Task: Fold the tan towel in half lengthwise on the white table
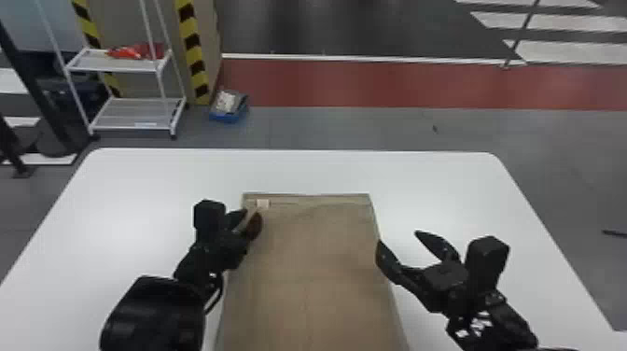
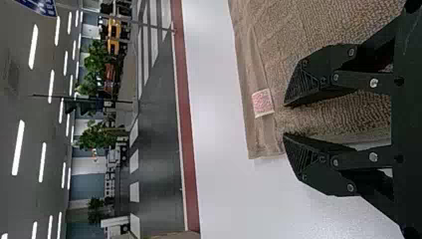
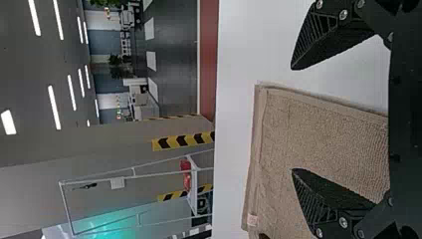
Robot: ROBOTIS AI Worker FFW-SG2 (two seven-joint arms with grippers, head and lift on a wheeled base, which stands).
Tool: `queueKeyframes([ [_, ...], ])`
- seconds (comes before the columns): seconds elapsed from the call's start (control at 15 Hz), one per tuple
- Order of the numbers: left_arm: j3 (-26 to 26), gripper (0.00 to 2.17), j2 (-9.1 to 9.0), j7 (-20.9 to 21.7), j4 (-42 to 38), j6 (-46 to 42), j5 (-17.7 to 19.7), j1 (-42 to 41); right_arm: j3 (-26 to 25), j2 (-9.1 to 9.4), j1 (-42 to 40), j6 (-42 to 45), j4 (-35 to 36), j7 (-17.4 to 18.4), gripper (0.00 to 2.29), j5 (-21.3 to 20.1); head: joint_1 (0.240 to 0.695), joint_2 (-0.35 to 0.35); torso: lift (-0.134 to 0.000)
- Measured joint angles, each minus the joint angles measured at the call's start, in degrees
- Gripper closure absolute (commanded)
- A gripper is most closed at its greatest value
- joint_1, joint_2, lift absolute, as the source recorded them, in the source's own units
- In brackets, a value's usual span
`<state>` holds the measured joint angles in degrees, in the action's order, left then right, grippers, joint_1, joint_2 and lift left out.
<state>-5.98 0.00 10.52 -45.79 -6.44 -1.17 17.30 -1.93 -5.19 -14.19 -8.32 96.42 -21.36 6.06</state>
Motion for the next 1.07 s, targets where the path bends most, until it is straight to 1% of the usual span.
queueKeyframes([
  [0.07,0.01,1.13,0.00,-0.37,-0.01,-0.45,-0.04,-0.12,0.00,0.00,0.07,-0.05,-0.03,0.00,0.16,-0.02,0.695,-0.050,-0.057],
  [0.33,0.05,1.12,0.00,-1.99,-0.88,-2.78,-0.17,-1.15,0.00,-0.07,0.28,-0.21,-0.31,0.00,0.16,-0.02,0.695,-0.046,-0.057],
  [0.47,0.01,1.12,0.00,-2.73,-2.76,-4.12,-0.23,-2.52,0.00,-0.12,0.30,-0.46,-0.35,0.00,0.16,-0.06,0.695,-0.045,-0.057],
  [0.6,-0.43,1.11,0.00,-3.64,-6.27,-3.69,-0.43,-4.54,-0.06,-0.22,0.30,-0.72,-0.35,0.00,0.16,0.03,0.695,-0.049,-0.057],
  [0.73,-1.38,1.10,0.00,-4.32,-12.76,-2.19,-1.89,-8.13,-0.20,-0.35,0.20,-1.04,-0.21,0.00,0.16,0.14,0.695,-0.057,-0.057],
  [0.8,-2.42,1.10,0.00,-5.56,-15.61,-1.52,-2.91,-9.68,-0.24,-0.42,0.10,-1.27,-0.02,0.00,0.16,0.17,0.695,-0.065,-0.057],
  [0.93,-5.83,1.10,0.00,-9.80,-20.43,0.43,-5.97,-12.20,-0.38,-0.56,-0.21,-1.72,0.56,0.00,0.16,0.19,0.695,-0.089,-0.057],
  [1.07,-9.29,1.10,0.00,-12.58,-22.18,1.25,-7.68,-13.32,-0.65,-0.71,-0.61,-2.04,0.99,0.00,0.16,0.30,0.695,-0.112,-0.057],
])
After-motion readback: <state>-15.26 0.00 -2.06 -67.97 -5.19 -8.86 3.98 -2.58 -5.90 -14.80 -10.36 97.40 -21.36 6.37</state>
